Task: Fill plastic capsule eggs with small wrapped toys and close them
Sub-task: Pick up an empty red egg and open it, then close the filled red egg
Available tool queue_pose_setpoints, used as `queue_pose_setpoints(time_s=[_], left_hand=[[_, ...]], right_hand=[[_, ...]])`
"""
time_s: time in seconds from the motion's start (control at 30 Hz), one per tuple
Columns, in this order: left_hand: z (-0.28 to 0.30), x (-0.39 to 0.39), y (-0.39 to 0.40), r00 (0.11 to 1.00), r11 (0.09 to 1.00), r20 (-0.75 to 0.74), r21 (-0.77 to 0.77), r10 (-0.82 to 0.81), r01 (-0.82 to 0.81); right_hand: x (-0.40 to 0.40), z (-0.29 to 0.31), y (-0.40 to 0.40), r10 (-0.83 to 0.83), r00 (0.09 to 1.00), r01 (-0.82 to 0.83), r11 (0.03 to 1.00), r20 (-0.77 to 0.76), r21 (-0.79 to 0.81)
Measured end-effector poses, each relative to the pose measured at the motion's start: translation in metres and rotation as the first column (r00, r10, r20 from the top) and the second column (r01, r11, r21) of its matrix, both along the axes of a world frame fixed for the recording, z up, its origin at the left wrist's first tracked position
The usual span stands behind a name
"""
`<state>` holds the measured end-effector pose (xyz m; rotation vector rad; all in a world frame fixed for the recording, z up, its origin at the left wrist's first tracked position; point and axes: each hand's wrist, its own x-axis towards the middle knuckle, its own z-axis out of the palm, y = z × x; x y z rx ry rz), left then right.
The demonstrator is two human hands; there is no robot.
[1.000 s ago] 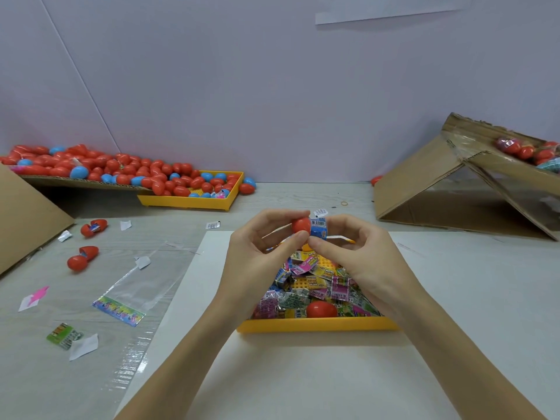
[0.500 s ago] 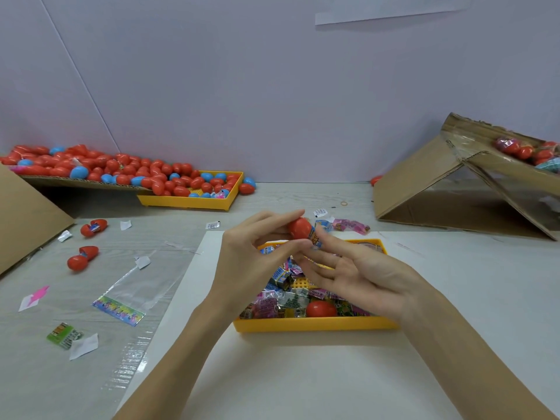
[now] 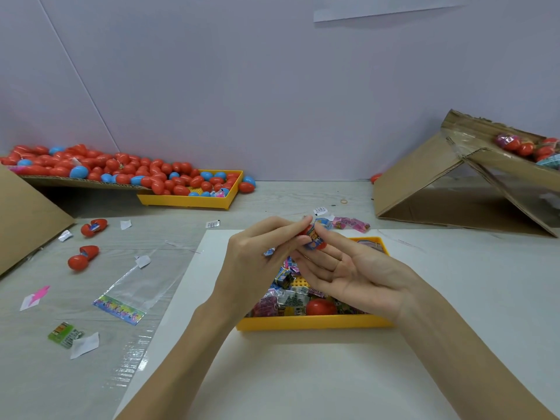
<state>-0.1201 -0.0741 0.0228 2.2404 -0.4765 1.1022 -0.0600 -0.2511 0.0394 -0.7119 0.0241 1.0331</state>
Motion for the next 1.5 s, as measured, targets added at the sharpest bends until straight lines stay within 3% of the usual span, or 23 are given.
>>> queue_pose_setpoints(time_s=[0.1, 0.23, 0.4, 0.6, 0.73, 0.83, 0.9, 0.97, 1.03, 1.17, 1.2, 1.27, 1.37, 1.5], left_hand=[[-0.002, 0.0, -0.002, 1.0, 0.999, -0.027, -0.047, 0.0, -0.002], [-0.002, 0.0, -0.006, 0.98, 0.98, -0.193, -0.198, -0.054, 0.015], [0.027, 0.021, -0.023, 0.941, 0.826, -0.325, -0.554, -0.094, -0.109], [0.132, 0.134, -0.104, 0.792, 0.766, -0.461, -0.643, -0.4, 0.013], [0.169, 0.196, -0.147, 0.696, 0.662, -0.476, -0.749, -0.537, -0.002], [0.144, 0.211, -0.128, 0.772, 0.767, -0.509, -0.64, -0.381, -0.043], [0.113, 0.212, -0.089, 0.82, 0.877, -0.557, -0.451, -0.132, -0.165], [0.083, 0.21, -0.033, 0.794, 0.914, -0.577, -0.189, 0.192, -0.359], [0.057, 0.201, 0.028, 0.691, 0.846, -0.557, 0.043, 0.462, -0.532], [0.022, 0.176, 0.125, 0.38, 0.559, -0.467, 0.338, 0.798, -0.757], [0.015, 0.171, 0.141, 0.32, 0.523, -0.481, 0.382, 0.816, -0.762], [0.003, 0.167, 0.167, 0.283, 0.554, -0.557, 0.407, 0.781, -0.727], [-0.005, 0.171, 0.191, 0.374, 0.674, -0.631, 0.337, 0.68, -0.657], [-0.003, 0.176, 0.205, 0.459, 0.735, -0.706, 0.128, 0.539, -0.666]], right_hand=[[0.001, 0.0, -0.001, -0.027, 0.996, 0.03, 0.999, 0.085, -0.034], [0.005, -0.003, -0.002, -0.053, 0.975, 0.074, 0.993, 0.214, -0.091], [0.013, -0.007, -0.009, -0.128, 0.986, 0.131, 0.991, 0.108, -0.022], [0.017, -0.011, -0.01, -0.23, 0.969, 0.234, 0.971, 0.095, -0.037], [0.018, -0.012, -0.013, -0.259, 0.962, 0.266, 0.96, 0.086, -0.085], [0.017, -0.012, -0.011, -0.262, 0.96, 0.27, 0.959, 0.096, -0.087], [0.014, -0.011, -0.008, -0.244, 0.965, 0.252, 0.964, 0.099, -0.082], [0.011, -0.01, -0.006, -0.226, 0.969, 0.234, 0.969, 0.103, -0.079], [0.008, -0.009, -0.003, -0.211, 0.971, 0.22, 0.972, 0.109, -0.077], [0.005, -0.007, -0.001, -0.196, 0.974, 0.205, 0.976, 0.113, -0.077], [0.004, -0.006, 0.0, -0.19, 0.975, 0.2, 0.977, 0.117, -0.078], [0.004, -0.005, 0.001, -0.173, 0.976, 0.185, 0.979, 0.133, -0.084], [0.003, -0.004, 0.002, -0.157, 0.975, 0.174, 0.979, 0.156, -0.102], [0.003, -0.003, 0.002, -0.156, 0.974, 0.176, 0.978, 0.166, -0.113]])
